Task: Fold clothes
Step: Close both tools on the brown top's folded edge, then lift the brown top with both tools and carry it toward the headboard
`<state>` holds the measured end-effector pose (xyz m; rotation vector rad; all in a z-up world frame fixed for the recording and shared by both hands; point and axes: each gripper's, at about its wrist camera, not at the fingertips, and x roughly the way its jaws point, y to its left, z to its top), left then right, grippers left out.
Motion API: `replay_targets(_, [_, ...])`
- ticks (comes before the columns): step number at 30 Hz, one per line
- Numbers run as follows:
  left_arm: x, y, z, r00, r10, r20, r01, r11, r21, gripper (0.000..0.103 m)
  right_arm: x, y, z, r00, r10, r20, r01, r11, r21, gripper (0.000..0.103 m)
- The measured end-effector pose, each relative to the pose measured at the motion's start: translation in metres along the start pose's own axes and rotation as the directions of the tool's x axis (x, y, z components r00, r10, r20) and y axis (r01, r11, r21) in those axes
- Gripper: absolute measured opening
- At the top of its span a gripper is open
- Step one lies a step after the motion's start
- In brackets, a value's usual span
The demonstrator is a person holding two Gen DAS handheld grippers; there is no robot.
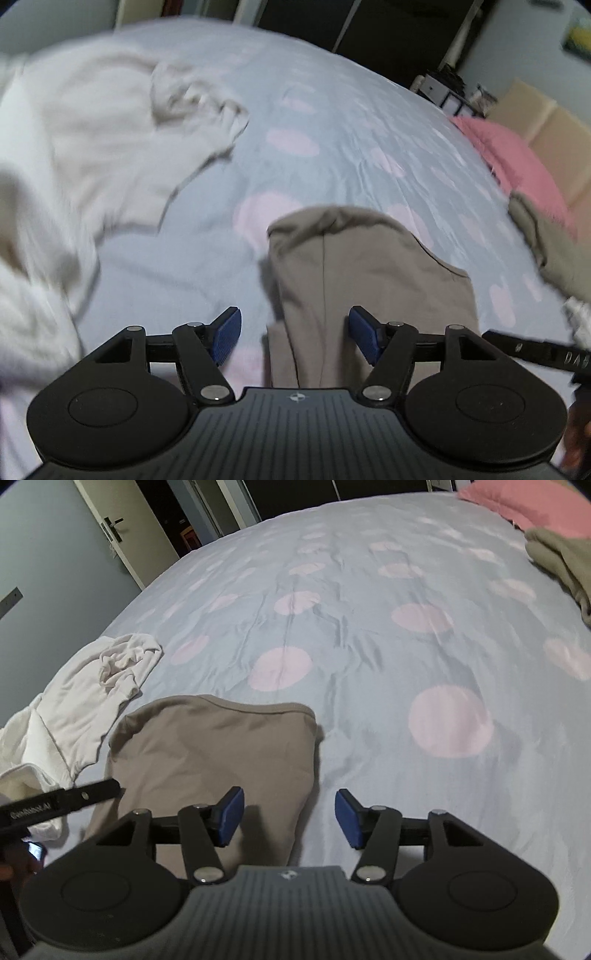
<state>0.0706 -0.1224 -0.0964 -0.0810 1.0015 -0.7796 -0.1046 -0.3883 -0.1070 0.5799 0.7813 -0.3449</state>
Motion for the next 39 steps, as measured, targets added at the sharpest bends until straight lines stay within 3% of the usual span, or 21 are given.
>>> replay_targets(3, [0.003, 0.005, -0.002, 0.999, -0.029, 0.02, 0.029, 0.999, -0.027, 0.063, 0.006, -0.002, -0.004, 1.0, 0.022, -0.022, -0.021, 0.999, 0.038, 0.058])
replay_targets(7, [0.009, -0.007, -0.003, 0.999, -0.034, 0.005, 0.033, 0.998, 0.052, 0.063, 0.015, -0.004, -0.01, 0.998, 0.046, -0.041, -0.042, 0.995, 0.086, 0.058])
replay_targets(22, [0.027, -0.013, -0.002, 0.996, -0.086, -0.001, 0.086, 0.992, 0.095, 0.054, 0.038, 0.001, 0.003, 0.998, 0.052, -0.024, -0.05, 0.995, 0.082, 0.058])
replay_targets(28, [0.032, -0.015, 0.0, 0.995, -0.102, 0.004, 0.101, 0.99, 0.096, 0.039, 0.041, -0.001, 0.008, 0.998, 0.059, -0.007, -0.058, 0.994, 0.093, 0.033])
replay_targets(30, [0.032, -0.016, 0.0, 0.994, -0.106, 0.009, 0.105, 0.99, 0.097, 0.032, 0.041, -0.002, 0.009, 0.997, 0.072, -0.004, -0.071, 0.992, 0.105, 0.019])
replay_targets(34, [0.03, -0.017, 0.0, 0.993, -0.116, 0.019, 0.114, 0.989, 0.093, 0.019, 0.038, -0.001, 0.01, 0.997, 0.08, 0.011, -0.081, 0.991, 0.104, 0.014])
replay_targets(39, [0.024, -0.028, 0.001, 0.995, -0.096, 0.033, 0.091, 0.987, 0.132, 0.015, 0.029, 0.002, 0.012, 0.995, 0.088, 0.043, -0.092, 0.992, 0.087, 0.013])
